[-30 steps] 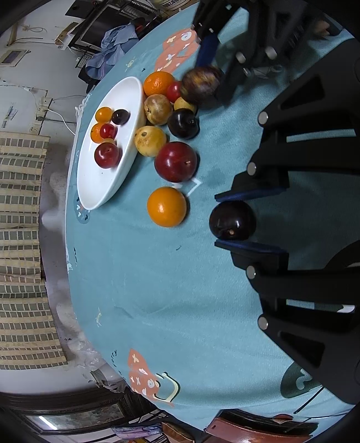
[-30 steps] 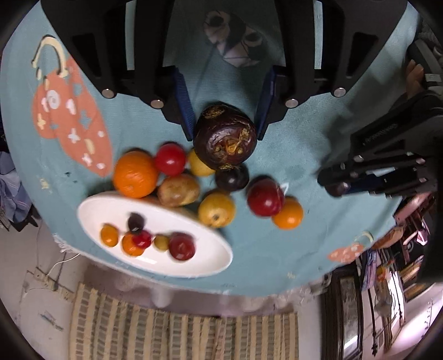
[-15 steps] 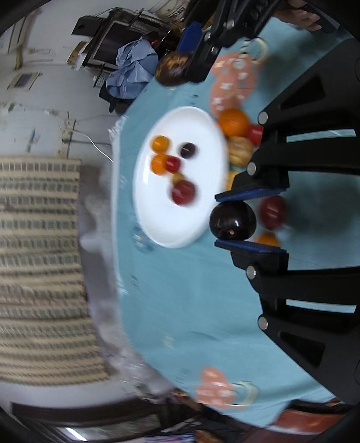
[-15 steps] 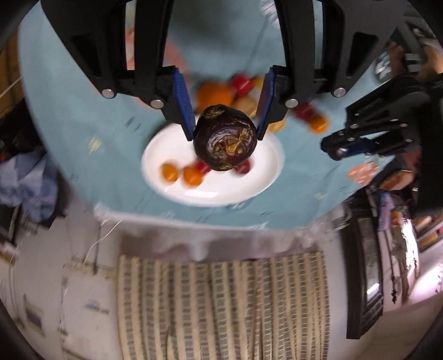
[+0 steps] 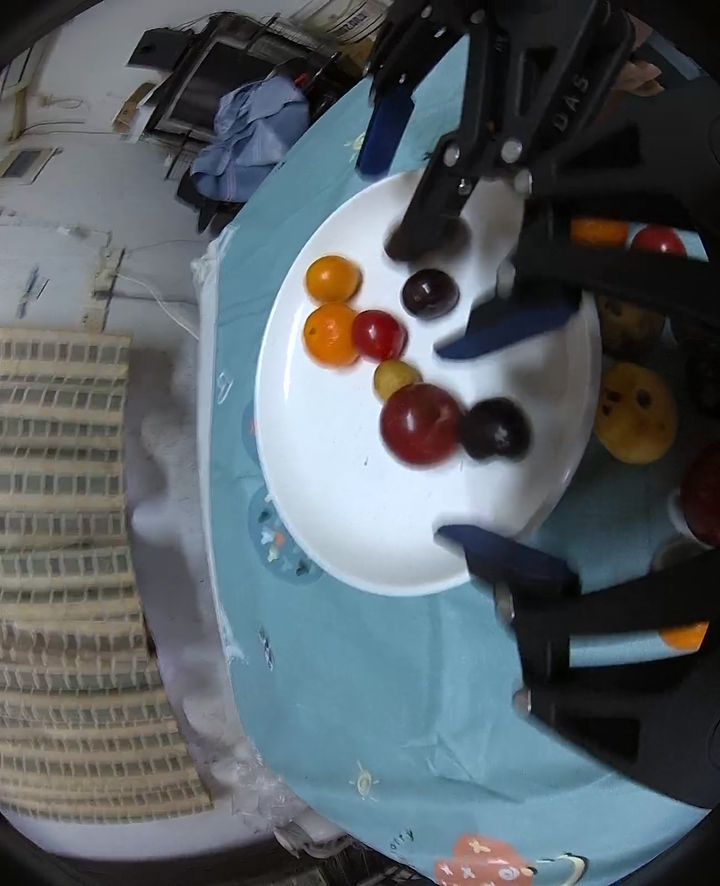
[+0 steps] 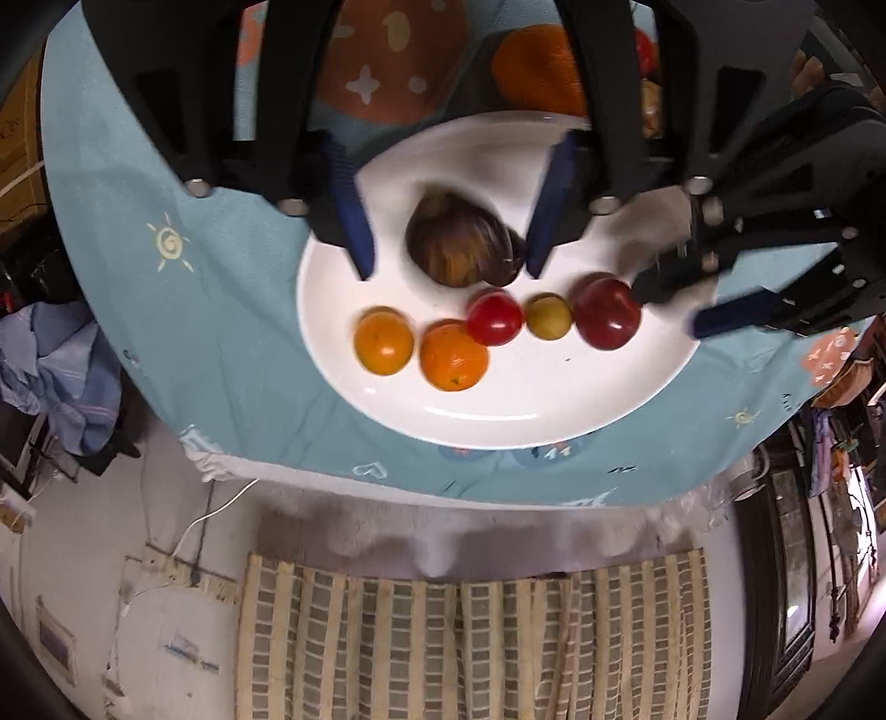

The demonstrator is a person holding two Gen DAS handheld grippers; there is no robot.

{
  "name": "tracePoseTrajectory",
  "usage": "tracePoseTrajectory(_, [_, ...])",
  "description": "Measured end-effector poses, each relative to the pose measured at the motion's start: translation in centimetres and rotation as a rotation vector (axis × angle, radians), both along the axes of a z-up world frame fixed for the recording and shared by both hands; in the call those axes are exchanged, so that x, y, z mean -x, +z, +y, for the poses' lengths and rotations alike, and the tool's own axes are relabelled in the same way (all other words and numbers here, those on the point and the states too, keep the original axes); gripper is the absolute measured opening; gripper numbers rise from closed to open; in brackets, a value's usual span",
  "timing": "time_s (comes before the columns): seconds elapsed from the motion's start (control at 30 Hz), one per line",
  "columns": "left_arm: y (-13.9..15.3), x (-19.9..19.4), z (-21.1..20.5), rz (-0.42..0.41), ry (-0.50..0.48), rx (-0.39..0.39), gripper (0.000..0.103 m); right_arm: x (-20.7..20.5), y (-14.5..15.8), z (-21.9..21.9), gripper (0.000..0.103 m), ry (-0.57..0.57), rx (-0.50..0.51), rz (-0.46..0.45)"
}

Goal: Organize fruits
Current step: 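Lower both fruits onto the white plate and open both tools, then move both tools back toward the remaining fruit pile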

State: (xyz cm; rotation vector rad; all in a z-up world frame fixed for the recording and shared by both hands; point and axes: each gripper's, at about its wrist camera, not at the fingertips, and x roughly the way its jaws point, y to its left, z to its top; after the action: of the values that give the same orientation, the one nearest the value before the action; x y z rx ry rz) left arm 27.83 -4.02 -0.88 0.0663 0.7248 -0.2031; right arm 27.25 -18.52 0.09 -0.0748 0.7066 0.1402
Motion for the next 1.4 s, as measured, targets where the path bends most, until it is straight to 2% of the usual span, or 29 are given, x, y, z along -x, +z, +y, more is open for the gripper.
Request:
tracePoseTrajectory(0.17, [2.2,2.3,1.3,-0.021,0.023,0.030,0.068,2.8,2.2,0.0,0.063,0.017,-0.019,-0.037])
tracePoseTrajectory(0.33, [4.3,7.6,3.3,-0.079,0.080,0.000,0.078,8.0,4.4,0.5,0.063,0.033,-0.029,-0.096])
tracePoseTrajectory(0.43, [3.8,10.6,4.5,-0.079,0.118,-0.005,0.080,11.1,4.4,0.1,0.063,0.034,-0.076,-0.102])
tracePoseTrajectory(0.57, [1.1,13.3,5.7,-0.039,0.167,-0.014,0.080,13.9,2.5,-0.9,0.063,0.025,-0.162,-0.085])
tracePoseTrajectory(0.73, [-0.5,13.3,6.2,-0.022,0.180,-0.031,0.080,13.2,0.7,-1.1,0.063,0.020,-0.186,-0.020])
tracePoseTrajectory(0.87, [-0.9,12.6,6.3,-0.019,0.157,-0.009,0.080,13.1,0.7,-0.8,0.063,0.016,-0.171,-0.020])
tracePoseTrajectory(1.2, [-1.6,10.2,4.0,0.002,0.121,-0.058,0.084,13.0,-0.1,0.3,0.063,0.031,-0.096,0.000])
tracePoseTrajectory(1.3, [-1.9,9.6,4.0,0.022,0.133,-0.067,0.084,12.9,-0.4,0.2,0.063,0.030,-0.096,0.010])
tracePoseTrajectory(1.4, [-2.1,9.4,4.8,0.040,0.163,-0.045,0.084,12.8,-0.6,0.4,0.063,0.033,-0.089,0.019])
